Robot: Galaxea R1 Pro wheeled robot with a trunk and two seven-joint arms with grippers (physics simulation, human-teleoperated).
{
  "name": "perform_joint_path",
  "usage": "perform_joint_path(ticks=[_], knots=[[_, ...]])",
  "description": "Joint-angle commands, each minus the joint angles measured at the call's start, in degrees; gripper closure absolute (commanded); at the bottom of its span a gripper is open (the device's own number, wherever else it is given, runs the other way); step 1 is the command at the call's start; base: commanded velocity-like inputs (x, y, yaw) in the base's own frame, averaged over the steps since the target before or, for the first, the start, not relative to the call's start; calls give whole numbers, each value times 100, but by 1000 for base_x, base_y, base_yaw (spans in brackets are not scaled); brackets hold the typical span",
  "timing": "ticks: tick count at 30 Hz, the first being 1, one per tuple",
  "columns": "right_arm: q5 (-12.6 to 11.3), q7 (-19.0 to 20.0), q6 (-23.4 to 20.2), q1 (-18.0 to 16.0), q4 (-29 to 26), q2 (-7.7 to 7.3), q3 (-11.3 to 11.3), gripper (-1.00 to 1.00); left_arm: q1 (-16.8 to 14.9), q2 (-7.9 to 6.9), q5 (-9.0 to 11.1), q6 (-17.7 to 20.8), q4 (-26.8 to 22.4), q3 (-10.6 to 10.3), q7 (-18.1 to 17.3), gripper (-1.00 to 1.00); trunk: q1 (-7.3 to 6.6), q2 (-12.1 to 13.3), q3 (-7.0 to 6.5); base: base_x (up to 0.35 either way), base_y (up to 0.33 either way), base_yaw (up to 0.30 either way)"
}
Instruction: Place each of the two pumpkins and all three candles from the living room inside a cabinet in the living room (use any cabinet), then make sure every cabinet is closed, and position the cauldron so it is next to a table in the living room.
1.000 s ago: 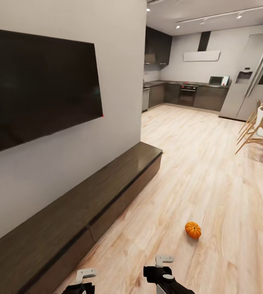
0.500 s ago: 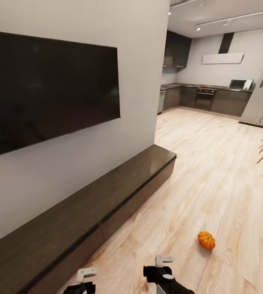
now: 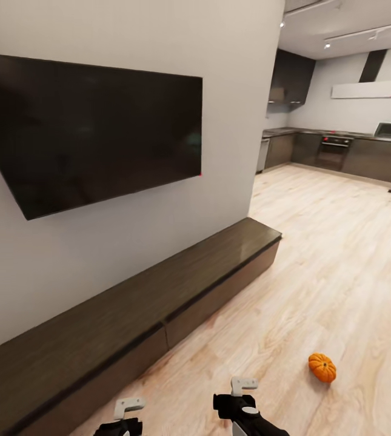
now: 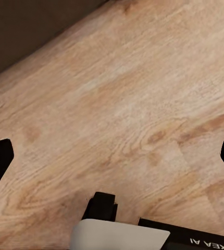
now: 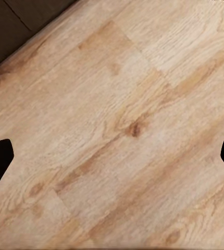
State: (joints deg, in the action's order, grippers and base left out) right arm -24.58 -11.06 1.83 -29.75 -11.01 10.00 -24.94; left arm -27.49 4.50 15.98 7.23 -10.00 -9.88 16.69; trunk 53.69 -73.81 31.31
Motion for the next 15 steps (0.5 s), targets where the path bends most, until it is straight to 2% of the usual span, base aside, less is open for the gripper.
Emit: perform_joint_path(ticks=[1,15], knots=[[-56,-28,19,-4,2,0,-46,-100,-2,-1,46,32,-11,-49,36,-100,-2,-3,-1,-110,-233,240],[-56,-28,19,-2,2,0,-46,-100,-2,13,40,32,-11,-49,36,-100,-2,-3,-82,-14,-211,240]])
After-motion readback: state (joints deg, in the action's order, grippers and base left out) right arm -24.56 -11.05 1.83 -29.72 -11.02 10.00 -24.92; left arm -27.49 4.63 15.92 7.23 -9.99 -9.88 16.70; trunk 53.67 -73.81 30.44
